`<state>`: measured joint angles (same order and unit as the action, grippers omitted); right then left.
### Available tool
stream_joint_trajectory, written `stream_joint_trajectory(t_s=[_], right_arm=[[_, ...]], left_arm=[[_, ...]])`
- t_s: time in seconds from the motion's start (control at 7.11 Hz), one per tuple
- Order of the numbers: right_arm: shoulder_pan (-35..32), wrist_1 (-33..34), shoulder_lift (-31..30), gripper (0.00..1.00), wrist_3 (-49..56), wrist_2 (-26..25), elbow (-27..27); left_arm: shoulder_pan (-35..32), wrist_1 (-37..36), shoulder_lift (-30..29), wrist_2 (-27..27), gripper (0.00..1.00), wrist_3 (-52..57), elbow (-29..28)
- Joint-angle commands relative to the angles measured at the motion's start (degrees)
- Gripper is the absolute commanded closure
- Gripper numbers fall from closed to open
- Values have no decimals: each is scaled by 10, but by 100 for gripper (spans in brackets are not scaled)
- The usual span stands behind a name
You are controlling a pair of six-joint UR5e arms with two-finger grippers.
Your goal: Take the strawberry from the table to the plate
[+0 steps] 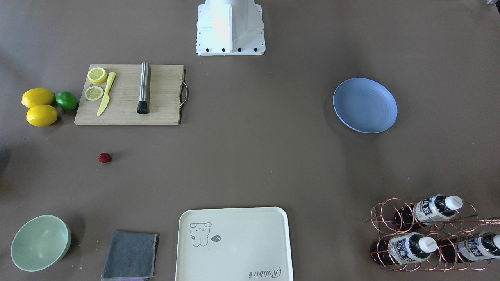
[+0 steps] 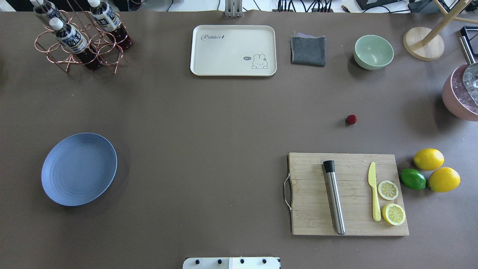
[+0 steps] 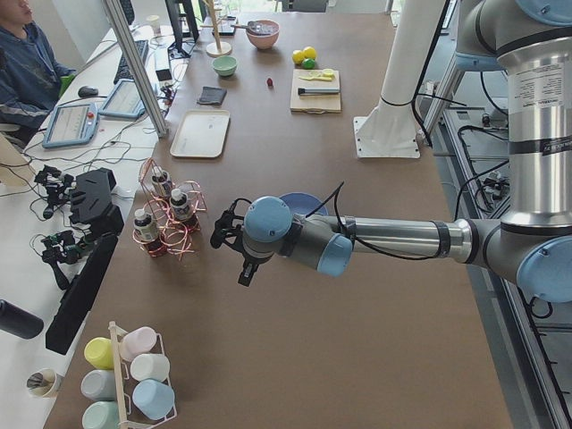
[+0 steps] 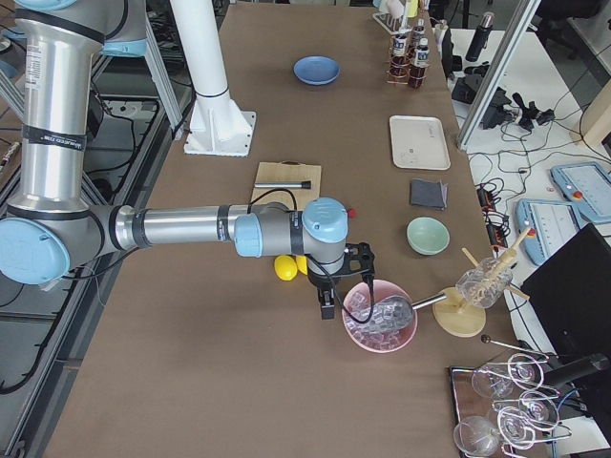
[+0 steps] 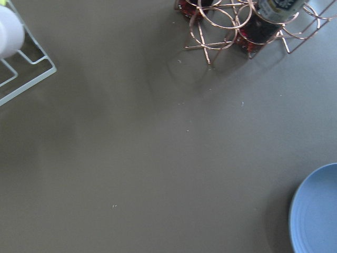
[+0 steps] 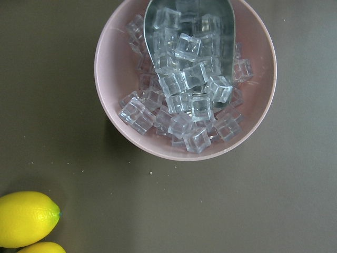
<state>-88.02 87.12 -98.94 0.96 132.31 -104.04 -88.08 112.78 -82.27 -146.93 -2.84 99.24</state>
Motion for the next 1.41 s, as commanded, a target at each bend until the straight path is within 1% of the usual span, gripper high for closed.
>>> stream_joint_trajectory(t_s=[0.0,0.14,0.28,0.42,0.56,0.7,0.99,1.13,1.27], right_arm=[[32,-68,0,0,-99,-5,-4],[61,-101,0,0,-174,-5,-4],[87,-133,-1,0,-231,-16,-4],[122,-152,1,0,-269,-28,-4],[151,-177,2,0,-314,-37,-5],[175,-203,2,0,-350,-53,-5],[188,-208,2,0,-354,-56,-4],[189,-209,3,0,-354,-56,-4],[190,-209,5,0,-354,-56,-4]], left_arm=[[62,93,13,31,1,-116,-5],[116,145,25,73,1,-185,-5],[154,194,26,83,1,-247,-21],[190,272,27,107,2,-295,-58],[238,349,26,134,2,-372,-80],[291,400,27,171,2,-446,-83],[388,442,20,253,2,-532,-83],[412,445,17,271,2,-541,-84],[413,446,17,271,3,-539,-85]])
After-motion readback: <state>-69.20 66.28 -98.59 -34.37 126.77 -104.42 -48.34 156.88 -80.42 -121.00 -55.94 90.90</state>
